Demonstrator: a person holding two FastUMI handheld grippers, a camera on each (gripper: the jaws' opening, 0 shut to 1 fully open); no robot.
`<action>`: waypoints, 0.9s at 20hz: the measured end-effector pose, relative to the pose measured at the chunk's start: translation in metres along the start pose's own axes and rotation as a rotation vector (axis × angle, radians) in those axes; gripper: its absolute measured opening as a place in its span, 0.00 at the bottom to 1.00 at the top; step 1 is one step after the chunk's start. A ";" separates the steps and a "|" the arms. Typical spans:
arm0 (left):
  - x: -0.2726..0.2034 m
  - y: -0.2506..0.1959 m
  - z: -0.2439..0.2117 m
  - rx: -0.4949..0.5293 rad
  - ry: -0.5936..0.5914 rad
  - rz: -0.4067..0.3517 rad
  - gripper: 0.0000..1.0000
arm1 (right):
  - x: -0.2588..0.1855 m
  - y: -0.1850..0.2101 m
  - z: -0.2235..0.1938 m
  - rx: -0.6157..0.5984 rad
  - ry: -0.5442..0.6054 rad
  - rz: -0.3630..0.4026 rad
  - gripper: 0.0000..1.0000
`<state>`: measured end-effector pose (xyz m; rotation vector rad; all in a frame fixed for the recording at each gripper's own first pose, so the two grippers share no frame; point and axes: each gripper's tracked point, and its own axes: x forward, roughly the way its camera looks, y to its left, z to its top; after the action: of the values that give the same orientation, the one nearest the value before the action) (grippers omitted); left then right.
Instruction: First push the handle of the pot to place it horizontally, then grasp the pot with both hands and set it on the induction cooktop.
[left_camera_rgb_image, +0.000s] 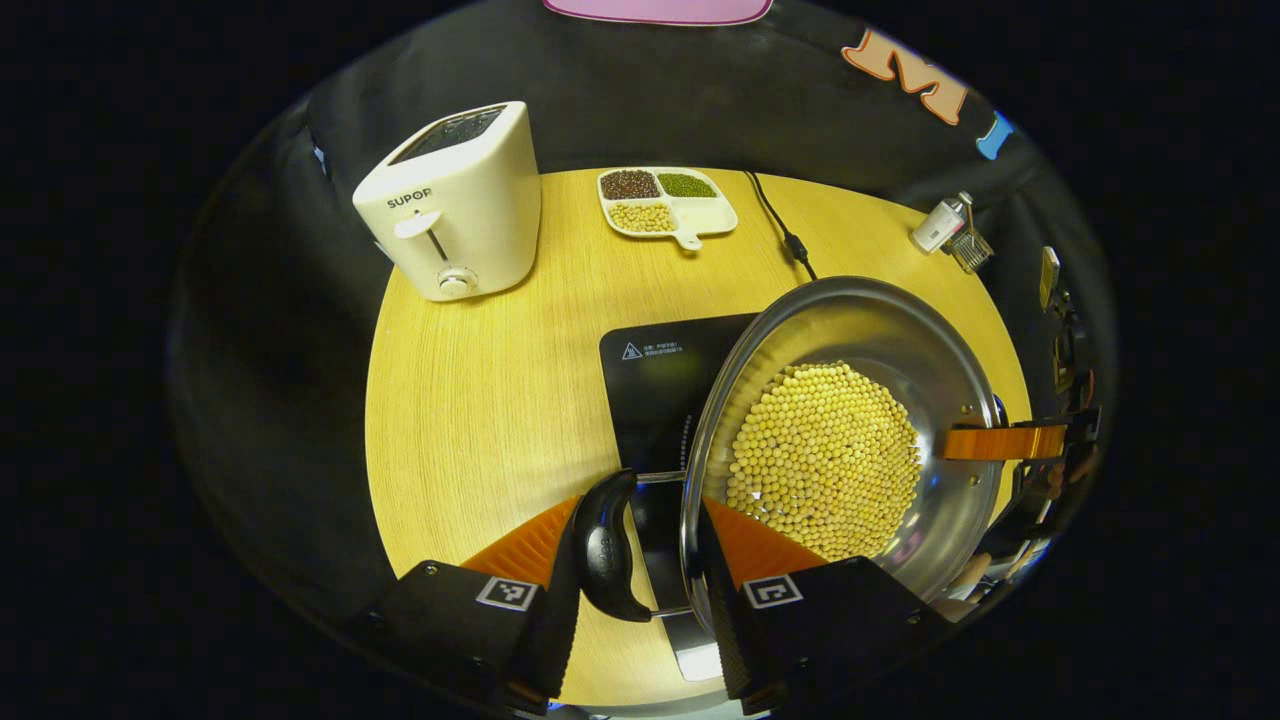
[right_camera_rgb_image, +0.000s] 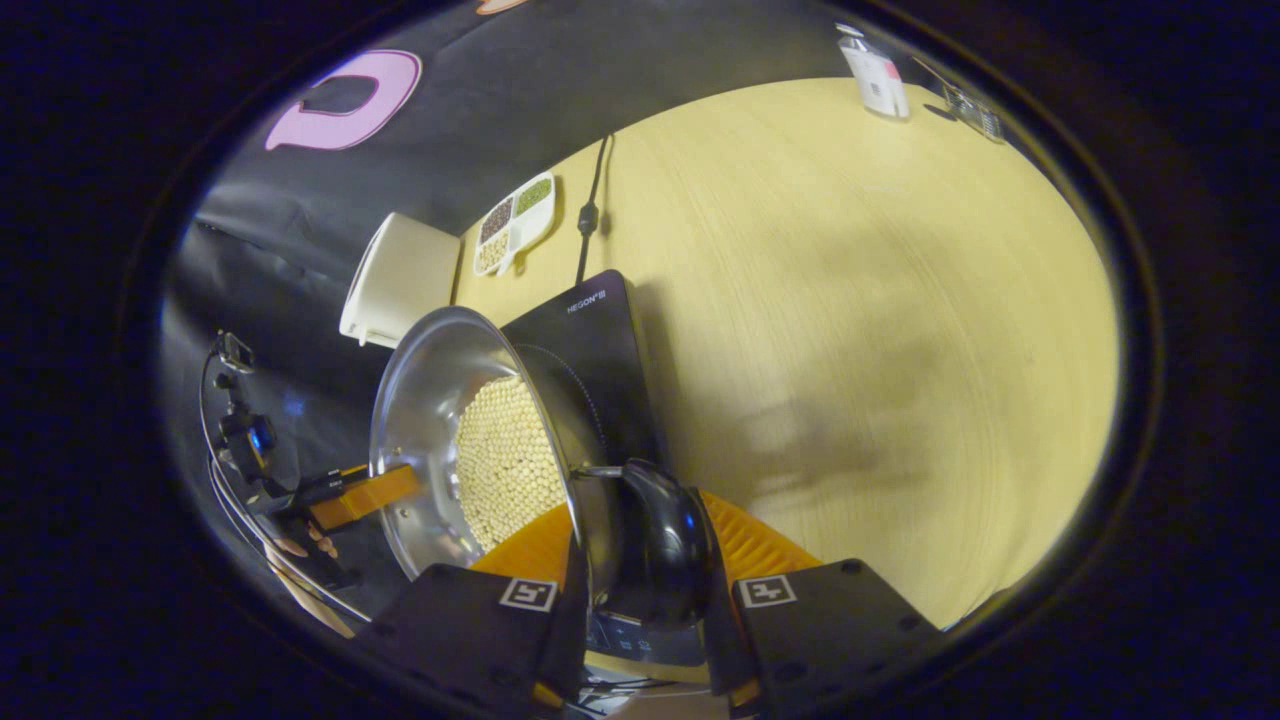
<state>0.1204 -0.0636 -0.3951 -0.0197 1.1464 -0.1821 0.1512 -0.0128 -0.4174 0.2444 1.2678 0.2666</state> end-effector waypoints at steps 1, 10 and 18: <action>0.000 0.000 0.001 0.000 -0.003 0.000 0.60 | 0.000 -0.001 0.000 -0.002 0.000 0.003 0.51; 0.003 -0.001 0.002 -0.013 -0.023 -0.012 0.61 | 0.002 0.000 0.003 -0.009 -0.003 0.019 0.51; 0.003 0.000 0.000 -0.044 -0.034 -0.003 0.63 | 0.002 -0.001 0.006 -0.022 -0.032 0.008 0.51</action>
<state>0.1214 -0.0641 -0.3980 -0.0635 1.1166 -0.1583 0.1577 -0.0135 -0.4181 0.2343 1.2314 0.2824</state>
